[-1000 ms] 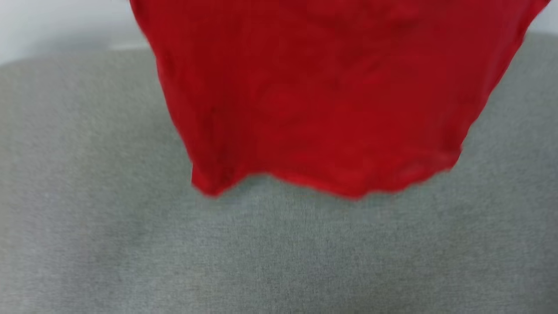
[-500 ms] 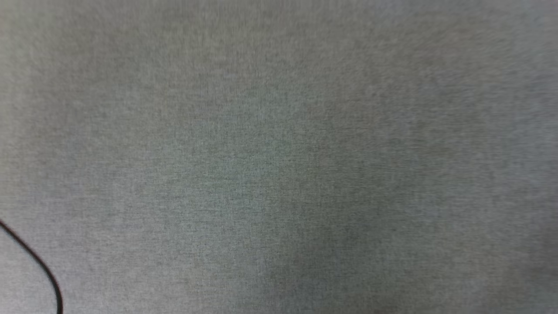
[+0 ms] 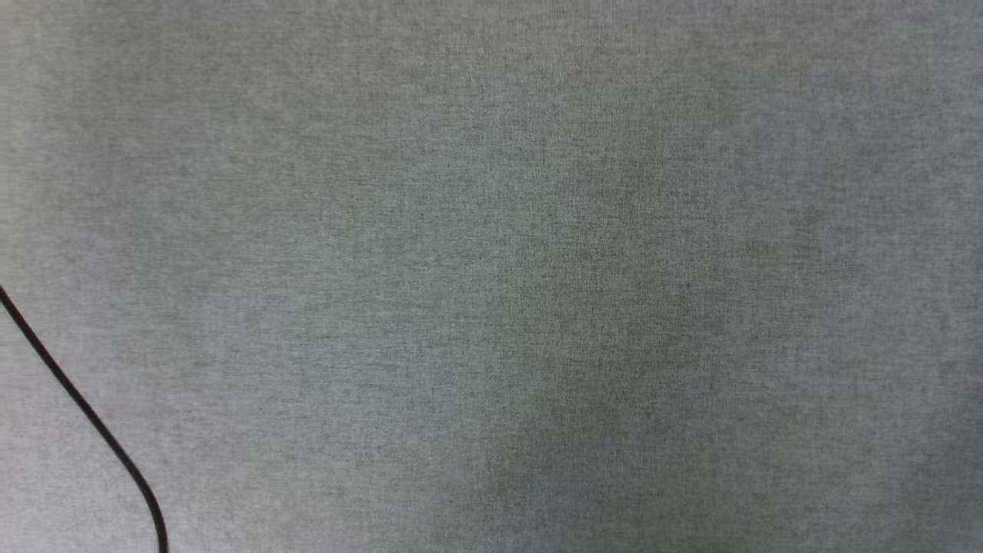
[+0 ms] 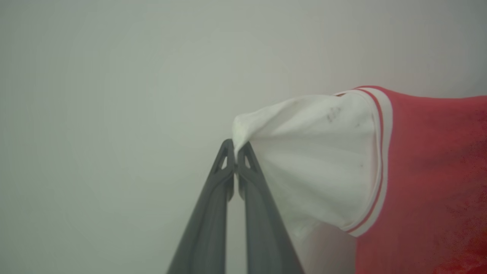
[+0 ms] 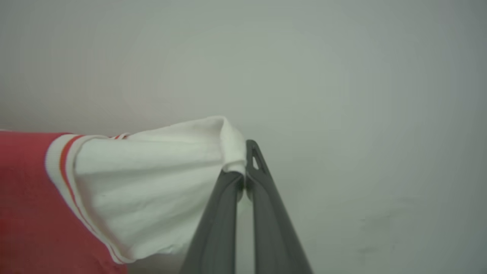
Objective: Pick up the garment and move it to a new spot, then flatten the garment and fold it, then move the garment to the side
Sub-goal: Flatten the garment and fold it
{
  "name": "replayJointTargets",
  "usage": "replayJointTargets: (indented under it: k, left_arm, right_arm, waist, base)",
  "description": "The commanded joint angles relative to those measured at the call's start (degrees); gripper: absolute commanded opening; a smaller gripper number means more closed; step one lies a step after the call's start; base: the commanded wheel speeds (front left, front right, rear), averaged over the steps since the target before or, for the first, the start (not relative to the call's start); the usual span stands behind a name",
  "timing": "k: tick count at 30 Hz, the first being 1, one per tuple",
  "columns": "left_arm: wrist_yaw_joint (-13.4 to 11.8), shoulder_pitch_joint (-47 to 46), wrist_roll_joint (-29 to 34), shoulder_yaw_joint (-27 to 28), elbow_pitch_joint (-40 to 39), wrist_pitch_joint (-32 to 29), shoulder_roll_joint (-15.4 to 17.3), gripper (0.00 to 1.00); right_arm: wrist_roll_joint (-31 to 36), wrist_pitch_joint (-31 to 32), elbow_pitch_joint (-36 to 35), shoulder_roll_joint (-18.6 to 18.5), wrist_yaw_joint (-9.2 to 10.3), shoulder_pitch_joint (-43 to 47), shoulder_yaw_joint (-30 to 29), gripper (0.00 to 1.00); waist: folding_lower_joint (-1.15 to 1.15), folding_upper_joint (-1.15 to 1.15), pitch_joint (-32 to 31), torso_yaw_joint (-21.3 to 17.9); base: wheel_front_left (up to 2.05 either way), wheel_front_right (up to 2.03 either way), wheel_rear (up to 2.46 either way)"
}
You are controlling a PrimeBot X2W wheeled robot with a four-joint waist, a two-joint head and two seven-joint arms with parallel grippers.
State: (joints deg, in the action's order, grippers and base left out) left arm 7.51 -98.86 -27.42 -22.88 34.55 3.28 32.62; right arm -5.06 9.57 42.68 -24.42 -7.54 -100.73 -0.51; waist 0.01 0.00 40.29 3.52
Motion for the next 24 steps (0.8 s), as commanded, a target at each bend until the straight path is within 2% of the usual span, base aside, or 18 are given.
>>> replayJointTargets:
  k: [1, 11, 15, 24]
  left_arm:
    - [-0.12, 2.34, -0.49, -0.94, 1.15, 1.28, -0.39, 0.0]
    - [-0.11, 20.98, -5.9, -9.03, 3.67, 8.65, -1.98, 0.0]
    - [-0.11, 31.5, -8.57, -11.24, 1.6, 9.19, -1.76, 0.0]
    - [-1.3, 52.92, -11.52, -14.92, -6.98, 7.26, 1.18, 0.0]
  right_arm:
    - [-0.33, -0.78, 0.94, 0.14, 0.1, 1.59, 0.05, 0.0]
    - [-5.85, -4.18, 5.8, 0.14, 0.07, 18.48, 1.14, 0.0]
    - [-10.87, -4.23, 3.87, -0.27, 0.07, 28.29, 2.27, 0.0]
    - [-21.1, -0.6, -3.63, -4.04, 0.08, 53.16, 4.41, 0.0]
  waist:
    - [-0.01, 0.0, -0.61, 0.22]
    - [-0.01, 0.0, -8.04, 0.58]
    - [-0.01, 0.0, -12.75, 0.46]
    - [-0.01, 0.0, -21.94, 1.08]
  base:
    - [0.0, 0.0, 0.0]
    - [0.0, 0.0, 0.0]
    - [0.0, 0.0, 0.0]
    - [0.0, 0.0, 0.0]
